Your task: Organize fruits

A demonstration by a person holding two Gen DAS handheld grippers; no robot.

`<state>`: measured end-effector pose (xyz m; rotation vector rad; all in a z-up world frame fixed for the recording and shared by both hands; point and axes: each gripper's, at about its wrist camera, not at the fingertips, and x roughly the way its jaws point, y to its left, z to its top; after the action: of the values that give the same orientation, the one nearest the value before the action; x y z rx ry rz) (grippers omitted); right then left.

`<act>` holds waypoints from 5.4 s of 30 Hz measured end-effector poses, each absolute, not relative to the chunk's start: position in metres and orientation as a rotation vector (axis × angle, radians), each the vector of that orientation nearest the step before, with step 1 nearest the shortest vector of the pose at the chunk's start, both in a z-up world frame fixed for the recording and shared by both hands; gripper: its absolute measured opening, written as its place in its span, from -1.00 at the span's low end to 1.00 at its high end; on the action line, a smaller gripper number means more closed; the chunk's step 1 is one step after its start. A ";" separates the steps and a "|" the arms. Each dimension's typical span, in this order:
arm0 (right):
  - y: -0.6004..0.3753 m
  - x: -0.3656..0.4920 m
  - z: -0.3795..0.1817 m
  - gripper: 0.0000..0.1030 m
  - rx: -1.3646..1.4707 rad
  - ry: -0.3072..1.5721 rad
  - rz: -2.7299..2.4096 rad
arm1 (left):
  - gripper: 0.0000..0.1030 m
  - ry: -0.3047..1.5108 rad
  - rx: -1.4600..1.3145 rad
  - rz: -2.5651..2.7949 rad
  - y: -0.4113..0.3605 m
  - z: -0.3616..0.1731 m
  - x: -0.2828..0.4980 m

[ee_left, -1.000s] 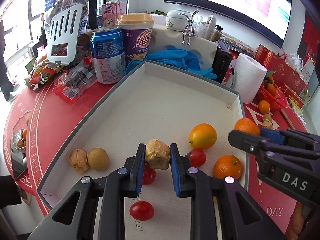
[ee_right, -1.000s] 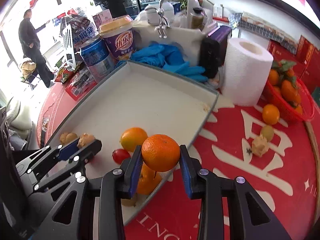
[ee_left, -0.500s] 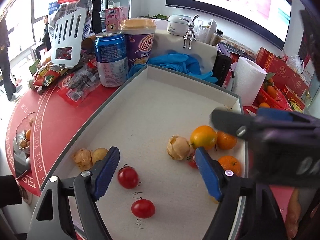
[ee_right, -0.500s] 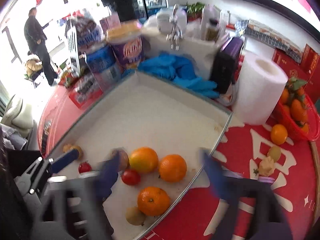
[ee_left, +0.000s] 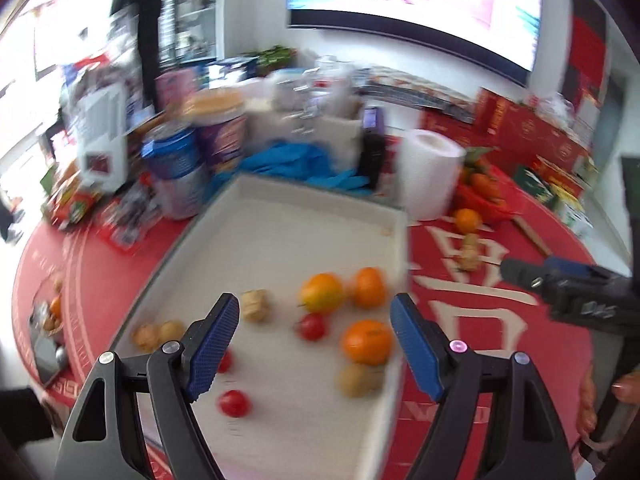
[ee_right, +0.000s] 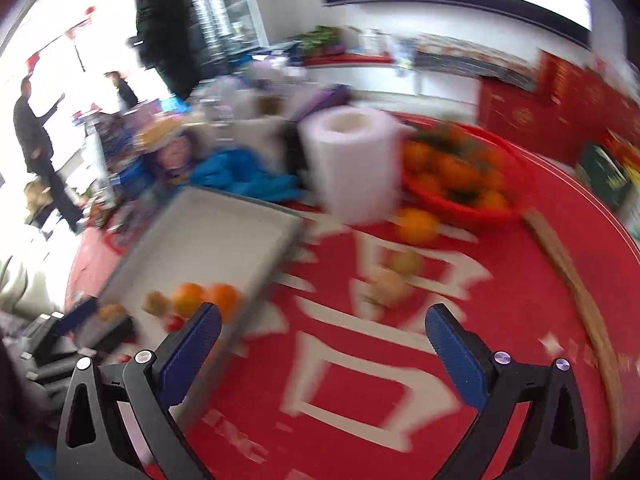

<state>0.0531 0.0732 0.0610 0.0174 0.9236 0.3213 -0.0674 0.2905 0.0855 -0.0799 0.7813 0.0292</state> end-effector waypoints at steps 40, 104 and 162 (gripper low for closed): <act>-0.027 0.034 -0.002 1.00 -0.029 0.994 0.147 | -0.51 0.940 0.032 -0.067 0.163 0.019 0.010; -0.022 0.025 -0.004 1.00 -0.045 0.953 0.076 | 0.89 0.921 0.082 -0.083 0.157 0.003 -0.015; -0.032 0.022 -0.004 1.00 -0.006 0.953 -0.030 | 0.99 0.928 0.090 -0.058 0.157 0.002 -0.013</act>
<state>0.0223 -0.0320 -0.0039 -0.0061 0.9532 -0.0298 -0.0125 0.1573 0.0021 0.0902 0.9279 -0.0580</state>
